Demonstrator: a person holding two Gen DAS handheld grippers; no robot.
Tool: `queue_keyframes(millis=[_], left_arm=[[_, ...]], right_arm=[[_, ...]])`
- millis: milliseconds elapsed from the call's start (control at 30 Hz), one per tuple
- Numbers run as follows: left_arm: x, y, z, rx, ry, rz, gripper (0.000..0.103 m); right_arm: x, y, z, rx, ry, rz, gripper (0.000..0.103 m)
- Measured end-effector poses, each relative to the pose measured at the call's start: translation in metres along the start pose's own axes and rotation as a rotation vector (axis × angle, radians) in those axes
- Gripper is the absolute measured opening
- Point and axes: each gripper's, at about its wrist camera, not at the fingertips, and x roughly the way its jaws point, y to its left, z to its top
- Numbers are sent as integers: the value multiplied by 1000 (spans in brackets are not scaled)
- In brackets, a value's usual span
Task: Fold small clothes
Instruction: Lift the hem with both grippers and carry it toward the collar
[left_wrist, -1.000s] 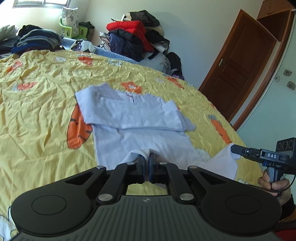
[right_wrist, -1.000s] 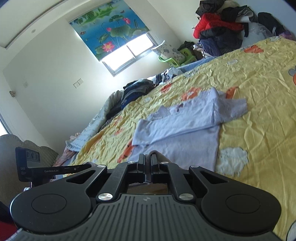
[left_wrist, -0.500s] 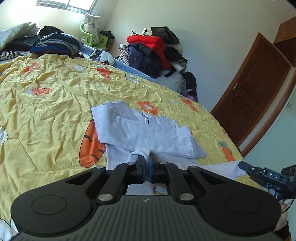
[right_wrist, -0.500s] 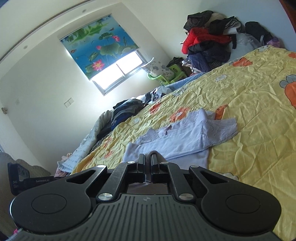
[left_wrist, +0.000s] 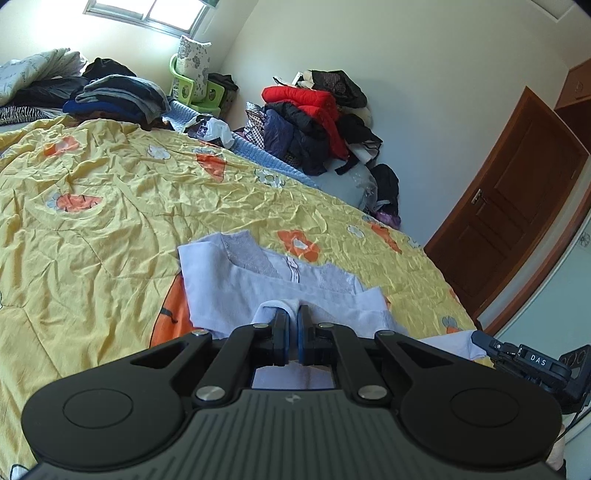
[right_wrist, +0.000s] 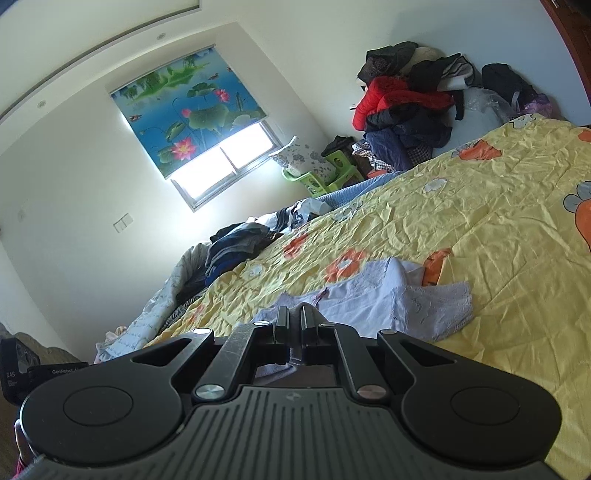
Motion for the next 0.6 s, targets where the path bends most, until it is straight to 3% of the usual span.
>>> queue_keyframes(millis=[600], left_arm=[[60,3,31,13,42,75,4]], right_arm=[[57,-26,20,63,-7,-63,10]])
